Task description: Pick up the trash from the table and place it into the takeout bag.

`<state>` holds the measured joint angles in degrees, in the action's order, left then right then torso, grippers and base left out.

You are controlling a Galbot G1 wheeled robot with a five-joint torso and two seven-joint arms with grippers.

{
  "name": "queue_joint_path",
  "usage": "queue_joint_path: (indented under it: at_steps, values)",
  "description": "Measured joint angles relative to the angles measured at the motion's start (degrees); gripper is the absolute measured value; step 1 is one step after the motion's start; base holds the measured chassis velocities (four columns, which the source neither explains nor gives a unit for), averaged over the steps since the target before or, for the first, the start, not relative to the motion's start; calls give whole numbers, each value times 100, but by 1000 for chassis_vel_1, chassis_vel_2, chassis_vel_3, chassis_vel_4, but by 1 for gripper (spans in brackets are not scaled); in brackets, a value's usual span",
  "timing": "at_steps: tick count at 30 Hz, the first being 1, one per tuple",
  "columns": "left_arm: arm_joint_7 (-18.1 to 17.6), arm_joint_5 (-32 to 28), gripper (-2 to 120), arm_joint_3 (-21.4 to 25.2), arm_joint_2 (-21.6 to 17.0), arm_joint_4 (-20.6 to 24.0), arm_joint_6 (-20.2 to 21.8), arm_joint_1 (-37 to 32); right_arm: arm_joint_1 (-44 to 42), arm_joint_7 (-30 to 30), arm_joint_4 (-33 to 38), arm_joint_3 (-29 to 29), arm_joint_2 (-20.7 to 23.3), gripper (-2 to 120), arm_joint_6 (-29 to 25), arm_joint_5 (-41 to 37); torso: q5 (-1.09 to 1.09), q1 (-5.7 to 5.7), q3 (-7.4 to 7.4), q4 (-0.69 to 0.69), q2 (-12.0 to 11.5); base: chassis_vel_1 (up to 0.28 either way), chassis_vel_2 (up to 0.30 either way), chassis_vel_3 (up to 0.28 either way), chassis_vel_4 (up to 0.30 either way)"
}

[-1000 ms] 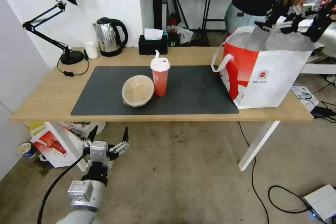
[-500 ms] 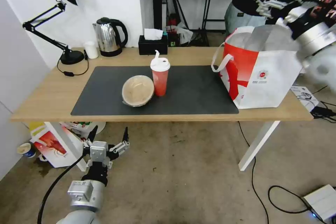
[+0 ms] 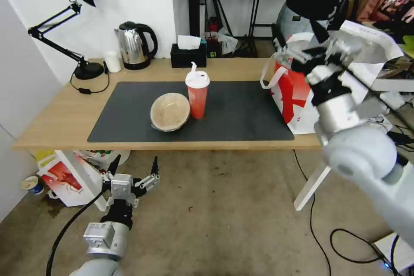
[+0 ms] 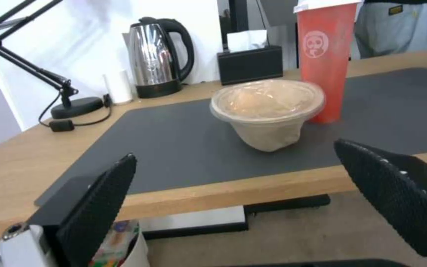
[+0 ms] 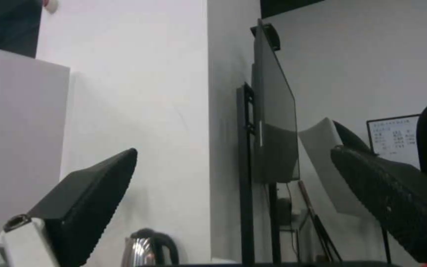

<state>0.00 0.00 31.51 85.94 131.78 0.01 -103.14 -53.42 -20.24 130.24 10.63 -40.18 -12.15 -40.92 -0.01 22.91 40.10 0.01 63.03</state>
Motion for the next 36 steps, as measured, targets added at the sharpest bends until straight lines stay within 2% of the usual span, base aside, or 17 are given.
queue_joint_path:
  at_steps: [3, 5, 10, 13, 17, 20, 27, 36]
  values:
    - [0, 0, 100, 0, 0, 0, 0, 0, -329, 35, 74, 36, -120, 100, -72, 339, 0, 0, 0, -1, 0, 0, 0, 0, 0]
    - [0, 0, 100, 0, 0, 0, 0, 0, -1010, 93, 206, 115, -373, 100, -218, 894, 1, 0, 0, -1, 0, 0, 0, 0, 0]
    - [0, 0, 100, 0, 0, 0, 0, 0, -1693, 87, 303, 170, -627, 100, -397, 1574, 0, 0, 0, -2, 0, 0, 0, 0, 0]
    - [0, 0, 100, 0, 0, 0, 0, 0, -2153, -115, 307, 137, -801, 100, -607, 2219, 1, 0, 0, 0, 0, 0, 0, 0, 0]
    - [0, 0, 100, 0, 0, 0, 0, 0, -2465, -279, 311, 115, -919, 100, -713, 2600, 0, 0, 0, -1, 0, 0, 0, 0, 0]
    - [0, 0, 100, 0, 0, 0, 0, 0, -2882, -715, 402, 37, -1132, 100, -744, 3273, 0, 0, 0, 0, -1, 0, 0, 0, 0]
    - [0, 0, 100, 0, 0, 0, 0, 0, -3610, -1137, 306, -8, -1479, 100, -1106, 3959, 1, 0, 0, -1, 0, 0, 0, 0, 0]
    - [0, 0, 100, 0, 0, 0, -1, 0, -3862, -1145, 53, -4, -1424, 100, -1400, 4220, 1, 0, 0, 0, 0, 0, 0, 0, 0]
